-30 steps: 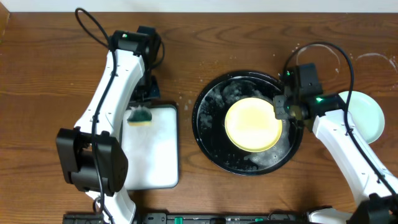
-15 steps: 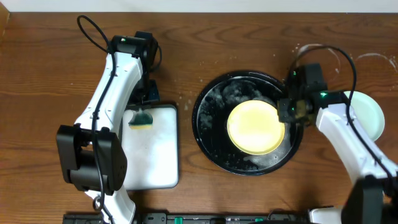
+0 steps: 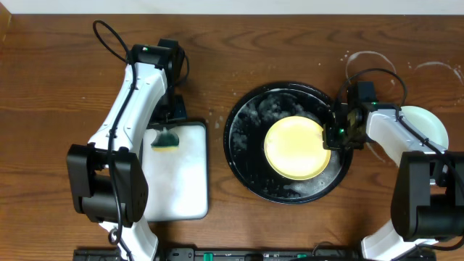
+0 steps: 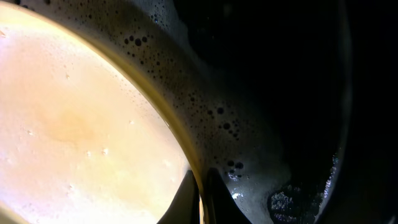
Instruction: Clean dirty plates on tray and stack at the side
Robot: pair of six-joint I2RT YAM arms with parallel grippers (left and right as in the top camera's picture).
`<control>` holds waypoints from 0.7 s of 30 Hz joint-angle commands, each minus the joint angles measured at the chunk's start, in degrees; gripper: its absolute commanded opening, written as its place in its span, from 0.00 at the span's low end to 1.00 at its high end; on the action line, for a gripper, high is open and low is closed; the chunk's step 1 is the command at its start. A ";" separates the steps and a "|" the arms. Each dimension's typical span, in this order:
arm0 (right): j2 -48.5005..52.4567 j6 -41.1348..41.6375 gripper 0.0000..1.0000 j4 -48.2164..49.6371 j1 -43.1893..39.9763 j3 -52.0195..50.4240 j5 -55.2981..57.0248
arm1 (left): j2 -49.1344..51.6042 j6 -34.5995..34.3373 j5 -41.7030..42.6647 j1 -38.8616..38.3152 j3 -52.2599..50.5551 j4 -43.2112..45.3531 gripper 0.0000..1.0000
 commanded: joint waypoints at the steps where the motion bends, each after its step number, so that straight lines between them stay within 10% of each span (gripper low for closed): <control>1: 1.18 0.94 0.01 0.22 0.17 0.31 2.54 | 0.17 1.44 -0.31 0.09 -0.26 -0.33 0.08; 21: -25.73 -10.27 0.01 1.66 20.87 2.86 49.33 | 0.20 1.79 -0.28 0.09 -0.26 -0.55 0.08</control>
